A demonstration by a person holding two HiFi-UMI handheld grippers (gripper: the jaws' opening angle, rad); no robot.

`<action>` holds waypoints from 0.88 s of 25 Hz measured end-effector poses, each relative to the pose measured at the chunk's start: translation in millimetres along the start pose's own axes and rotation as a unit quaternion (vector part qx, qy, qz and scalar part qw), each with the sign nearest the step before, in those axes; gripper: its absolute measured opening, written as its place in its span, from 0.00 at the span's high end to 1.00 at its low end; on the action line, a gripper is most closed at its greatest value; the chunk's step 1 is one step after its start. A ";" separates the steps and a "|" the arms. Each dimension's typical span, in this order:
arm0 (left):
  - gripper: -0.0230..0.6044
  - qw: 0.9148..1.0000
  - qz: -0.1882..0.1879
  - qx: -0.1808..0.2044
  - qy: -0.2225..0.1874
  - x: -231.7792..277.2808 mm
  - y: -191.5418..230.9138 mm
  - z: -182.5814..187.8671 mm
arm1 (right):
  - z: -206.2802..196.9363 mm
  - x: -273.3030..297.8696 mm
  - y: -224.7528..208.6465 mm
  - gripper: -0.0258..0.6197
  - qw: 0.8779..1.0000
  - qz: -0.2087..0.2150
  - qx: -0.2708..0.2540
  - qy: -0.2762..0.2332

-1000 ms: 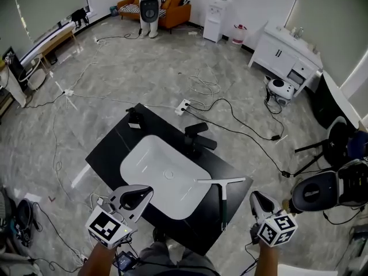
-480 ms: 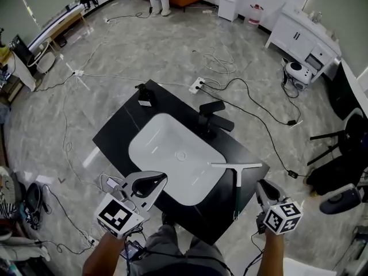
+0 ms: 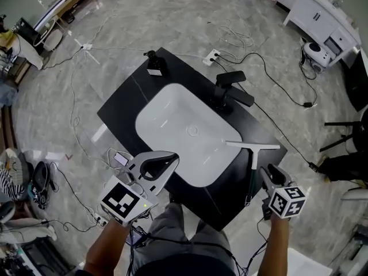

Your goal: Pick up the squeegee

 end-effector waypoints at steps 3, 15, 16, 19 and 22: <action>0.95 1.000 0.001 -0.006 0.004 3.5 3.9 -8.7 | -12.6 14.5 -2.0 0.70 1.000 -0.002 -0.001 0.022; 0.95 0.999 0.005 -0.026 0.031 18.7 17.1 -37.5 | -39.4 61.8 -2.8 0.65 0.998 -0.005 -0.001 0.066; 0.95 0.999 0.003 -0.029 0.028 19.8 18.1 -40.3 | -39.9 65.0 -2.8 0.65 0.998 -0.006 -0.002 0.067; 0.95 0.999 -0.006 -0.027 0.030 21.4 21.8 -48.5 | -41.6 73.5 -3.2 0.64 0.997 -0.013 -0.004 0.073; 0.95 0.999 -0.006 -0.031 0.033 24.5 25.3 -55.2 | -45.1 82.3 -5.5 0.64 0.997 -0.017 -0.005 0.079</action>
Point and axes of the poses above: the fingertips, and each gripper's own axes: x forward along the fingers, y to its left, z out of its top, the point moved 10 cm from there along -x, backward along the fingers, and after that the axes turned 13 degrees about -z, right-handed, at the moved point
